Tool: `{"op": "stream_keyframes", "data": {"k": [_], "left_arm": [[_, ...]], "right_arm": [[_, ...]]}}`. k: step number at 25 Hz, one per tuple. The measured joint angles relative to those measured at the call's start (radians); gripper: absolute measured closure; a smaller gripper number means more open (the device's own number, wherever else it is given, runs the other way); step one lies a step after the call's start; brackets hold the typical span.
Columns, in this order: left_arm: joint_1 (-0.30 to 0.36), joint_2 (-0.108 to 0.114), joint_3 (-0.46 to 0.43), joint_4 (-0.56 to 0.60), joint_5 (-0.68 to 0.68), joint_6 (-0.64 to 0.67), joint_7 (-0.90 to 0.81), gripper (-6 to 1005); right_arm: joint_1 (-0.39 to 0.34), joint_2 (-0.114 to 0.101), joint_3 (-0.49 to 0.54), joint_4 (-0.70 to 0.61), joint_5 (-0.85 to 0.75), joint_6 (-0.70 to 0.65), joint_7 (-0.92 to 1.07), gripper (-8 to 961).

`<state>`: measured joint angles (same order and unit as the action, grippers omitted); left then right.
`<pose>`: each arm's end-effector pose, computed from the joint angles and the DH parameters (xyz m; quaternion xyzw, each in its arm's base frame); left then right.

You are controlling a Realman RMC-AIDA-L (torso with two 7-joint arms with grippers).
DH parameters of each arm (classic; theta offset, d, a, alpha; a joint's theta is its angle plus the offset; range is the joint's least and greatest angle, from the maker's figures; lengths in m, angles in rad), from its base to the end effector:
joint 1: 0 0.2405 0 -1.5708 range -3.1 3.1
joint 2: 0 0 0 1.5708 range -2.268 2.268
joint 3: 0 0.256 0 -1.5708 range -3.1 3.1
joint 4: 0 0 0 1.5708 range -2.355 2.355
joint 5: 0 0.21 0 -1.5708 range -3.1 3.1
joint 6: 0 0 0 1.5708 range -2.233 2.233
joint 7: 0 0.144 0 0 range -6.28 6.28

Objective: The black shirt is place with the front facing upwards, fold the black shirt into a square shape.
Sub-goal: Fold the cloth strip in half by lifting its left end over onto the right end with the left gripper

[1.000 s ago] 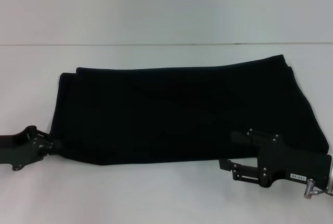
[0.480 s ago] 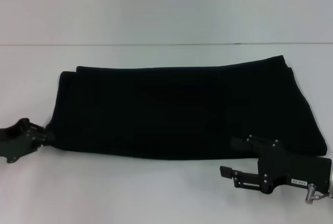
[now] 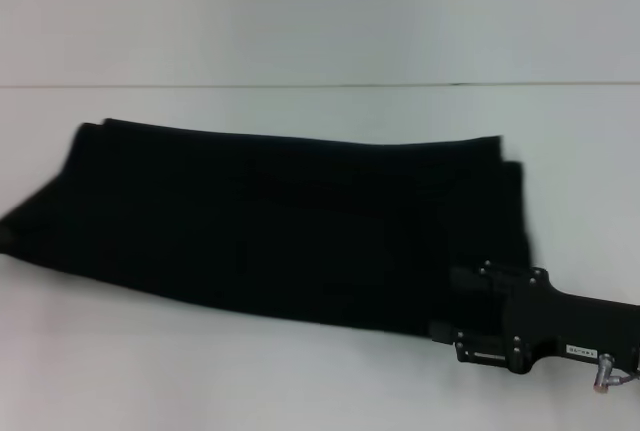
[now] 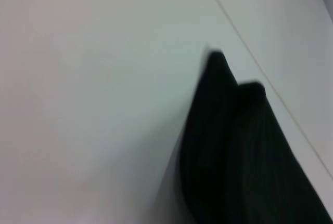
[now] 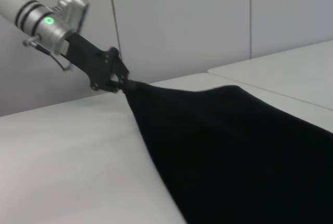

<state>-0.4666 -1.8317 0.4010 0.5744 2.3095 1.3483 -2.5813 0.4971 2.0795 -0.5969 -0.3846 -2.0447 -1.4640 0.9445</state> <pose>-0.3899 0.3262 0.1159 -0.5580 -0.7658 -0.2281 0.2240 0.2969 0.2963 -0.0431 -0.9473 0.1510 0.2308 0.1630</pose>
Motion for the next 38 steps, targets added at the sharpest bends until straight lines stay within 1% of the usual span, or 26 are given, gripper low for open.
{"op": "stream_keyframes", "data": {"k": [4, 6, 9, 12, 16, 18, 19, 22, 25, 27, 29, 30, 31, 32, 34, 35, 36, 38], "left_arm": [[0.033, 0.039, -0.064, 0.018, 0.027, -0.010, 0.008, 936], [0.040, 0.047, -0.092, 0.023, 0.032, 0.000, 0.010, 936], [0.037, 0.049, -0.098, 0.027, 0.032, 0.025, 0.014, 936], [0.013, 0.047, -0.103, 0.028, 0.012, 0.070, 0.018, 936], [-0.061, 0.039, -0.106, 0.028, -0.071, 0.162, 0.027, 935], [-0.110, 0.029, -0.099, 0.028, -0.111, 0.192, 0.029, 935], [-0.148, 0.021, -0.092, 0.028, -0.132, 0.206, 0.030, 935], [-0.259, -0.012, -0.063, 0.023, -0.150, 0.223, 0.039, 935], [-0.378, -0.061, -0.007, 0.021, -0.152, 0.211, 0.048, 935], [-0.443, -0.100, 0.030, 0.020, -0.153, 0.193, 0.055, 935], [-0.495, -0.148, 0.085, 0.019, -0.154, 0.171, 0.061, 935], [-0.508, -0.172, 0.110, 0.018, -0.154, 0.162, 0.064, 935], [-0.515, -0.188, 0.124, 0.019, -0.155, 0.156, 0.067, 935], [-0.518, -0.220, 0.147, 0.017, -0.155, 0.145, 0.073, 936], [-0.503, -0.268, 0.169, 0.001, -0.155, 0.133, 0.093, 937], [-0.503, -0.268, 0.169, 0.001, -0.155, 0.133, 0.093, 938], [-0.464, -0.317, 0.175, -0.054, -0.155, 0.120, 0.134, 939], [-0.441, -0.328, 0.173, -0.112, -0.159, 0.115, 0.166, 940]], "right_arm": [[-0.008, -0.004, 0.005, 0.000, 0.002, -0.002, 0.002, 158], [-0.010, -0.004, 0.013, 0.000, 0.002, -0.002, 0.006, 158], [-0.012, -0.003, 0.023, -0.001, 0.002, -0.002, 0.007, 158], [-0.018, -0.003, 0.028, -0.001, 0.002, -0.002, 0.007, 158], [-0.034, -0.005, 0.052, -0.001, 0.002, 0.001, 0.008, 158], [-0.046, -0.007, 0.068, -0.001, 0.002, 0.001, 0.008, 158], [-0.051, -0.008, 0.075, -0.001, 0.002, 0.000, 0.008, 158], [-0.063, -0.009, 0.098, 0.000, 0.001, -0.003, 0.008, 159], [-0.072, -0.009, 0.116, 0.000, 0.001, -0.004, 0.008, 159], [-0.075, -0.009, 0.125, 0.000, 0.001, -0.005, 0.008, 159], [-0.076, -0.010, 0.130, 0.000, 0.001, -0.005, 0.009, 159], [-0.077, -0.010, 0.132, 0.000, 0.001, -0.005, 0.010, 159], [-0.078, -0.010, 0.132, 0.000, 0.001, -0.005, 0.011, 159], [-0.078, -0.010, 0.132, 0.000, 0.001, -0.005, 0.011, 159], [-0.078, -0.008, 0.132, 0.002, 0.001, -0.001, 0.011, 159], [-0.078, -0.006, 0.133, 0.004, 0.001, 0.004, 0.011, 159], [-0.077, -0.004, 0.136, 0.006, 0.001, 0.011, 0.012, 159], [-0.074, 0.003, 0.153, 0.009, 0.001, 0.027, 0.013, 159]]}}
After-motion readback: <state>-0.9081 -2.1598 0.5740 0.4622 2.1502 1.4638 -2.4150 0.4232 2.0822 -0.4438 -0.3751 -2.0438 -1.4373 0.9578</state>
